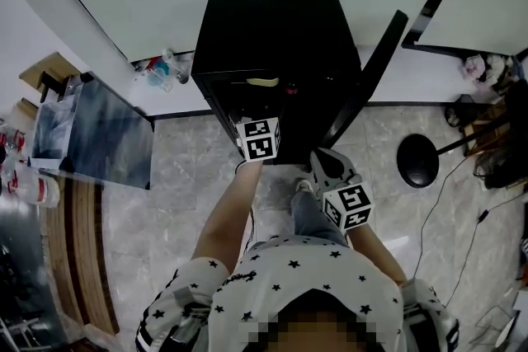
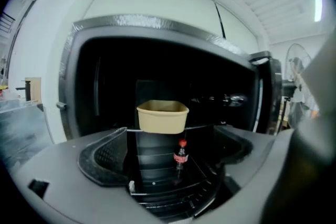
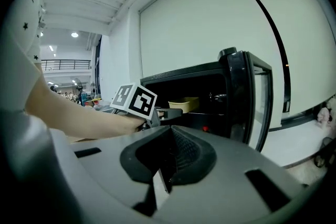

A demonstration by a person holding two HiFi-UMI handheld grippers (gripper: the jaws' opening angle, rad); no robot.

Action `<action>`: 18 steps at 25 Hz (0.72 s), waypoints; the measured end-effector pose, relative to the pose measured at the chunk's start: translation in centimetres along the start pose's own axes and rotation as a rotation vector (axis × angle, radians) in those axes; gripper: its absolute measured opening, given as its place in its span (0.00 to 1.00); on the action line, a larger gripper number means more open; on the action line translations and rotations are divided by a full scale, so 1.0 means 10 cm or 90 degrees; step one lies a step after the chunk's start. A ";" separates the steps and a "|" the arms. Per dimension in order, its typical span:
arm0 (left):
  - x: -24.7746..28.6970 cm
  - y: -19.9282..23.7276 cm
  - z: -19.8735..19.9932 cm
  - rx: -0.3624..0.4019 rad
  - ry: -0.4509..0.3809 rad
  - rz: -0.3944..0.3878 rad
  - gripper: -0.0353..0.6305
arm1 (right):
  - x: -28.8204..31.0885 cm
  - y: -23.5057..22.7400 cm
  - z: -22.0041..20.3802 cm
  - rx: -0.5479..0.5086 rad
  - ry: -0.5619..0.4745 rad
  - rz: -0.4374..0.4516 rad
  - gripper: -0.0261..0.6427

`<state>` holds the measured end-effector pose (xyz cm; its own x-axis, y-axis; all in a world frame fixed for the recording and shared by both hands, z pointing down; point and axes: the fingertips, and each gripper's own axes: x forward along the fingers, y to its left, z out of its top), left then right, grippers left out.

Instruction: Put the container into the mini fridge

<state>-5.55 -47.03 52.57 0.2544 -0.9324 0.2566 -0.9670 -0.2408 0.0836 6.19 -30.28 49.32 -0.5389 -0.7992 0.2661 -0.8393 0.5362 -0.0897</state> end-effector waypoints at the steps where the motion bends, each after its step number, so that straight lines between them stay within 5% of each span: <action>1: -0.07 -0.02 -0.01 0.003 0.000 -0.005 0.84 | -0.03 0.04 -0.01 0.000 0.000 0.000 0.03; 7: -0.55 -0.07 -0.09 0.008 0.005 -0.030 0.74 | -0.20 0.24 -0.01 -0.008 -0.007 -0.006 0.03; 11: -0.91 -0.07 -0.10 0.012 -0.005 -0.034 0.50 | -0.28 0.37 0.02 -0.010 -0.016 -0.011 0.03; 18: -1.56 -0.07 -0.14 -0.001 -0.018 -0.044 0.26 | -0.47 0.65 -0.01 -0.020 -0.025 -0.006 0.03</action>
<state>-8.82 -31.94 49.83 0.3207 -0.9206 0.2228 -0.9468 -0.3050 0.1025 3.30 -23.02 47.55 -0.5334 -0.8142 0.2291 -0.8424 0.5358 -0.0573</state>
